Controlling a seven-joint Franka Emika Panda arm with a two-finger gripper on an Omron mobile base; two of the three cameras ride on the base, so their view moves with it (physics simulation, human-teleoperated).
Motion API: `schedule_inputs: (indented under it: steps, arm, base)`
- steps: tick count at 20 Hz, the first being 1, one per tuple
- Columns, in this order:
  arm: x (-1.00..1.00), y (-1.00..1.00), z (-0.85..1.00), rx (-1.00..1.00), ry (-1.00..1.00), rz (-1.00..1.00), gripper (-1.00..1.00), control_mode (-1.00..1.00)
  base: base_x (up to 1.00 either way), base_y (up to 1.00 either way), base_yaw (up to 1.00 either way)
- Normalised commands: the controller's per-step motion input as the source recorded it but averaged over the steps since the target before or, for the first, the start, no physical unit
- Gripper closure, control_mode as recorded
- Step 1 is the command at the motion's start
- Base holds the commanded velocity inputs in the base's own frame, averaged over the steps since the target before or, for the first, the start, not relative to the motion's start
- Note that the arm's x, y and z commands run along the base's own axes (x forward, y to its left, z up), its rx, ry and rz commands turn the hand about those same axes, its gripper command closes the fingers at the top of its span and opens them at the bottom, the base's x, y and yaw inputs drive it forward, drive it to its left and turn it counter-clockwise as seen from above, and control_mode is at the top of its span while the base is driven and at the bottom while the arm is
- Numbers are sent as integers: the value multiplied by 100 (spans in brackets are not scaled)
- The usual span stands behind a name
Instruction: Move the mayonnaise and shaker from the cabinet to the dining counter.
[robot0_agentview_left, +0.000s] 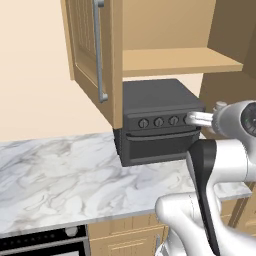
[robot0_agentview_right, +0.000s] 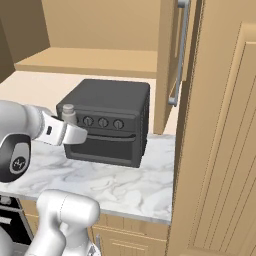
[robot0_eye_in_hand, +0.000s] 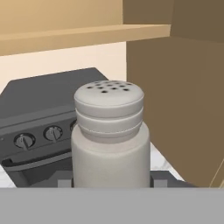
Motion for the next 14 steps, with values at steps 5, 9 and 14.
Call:
schedule_inputs:
  steps: [5,9,14]
  arm:
    - [0,0,0,0,0,0,100,100]
    - [0,0,0,0,0,0,100,100]
    - [0,0,0,0,0,0,100,100]
  base:
    - [-28,3,0]
    - [-61,11,0]
    - [-73,10,-7]
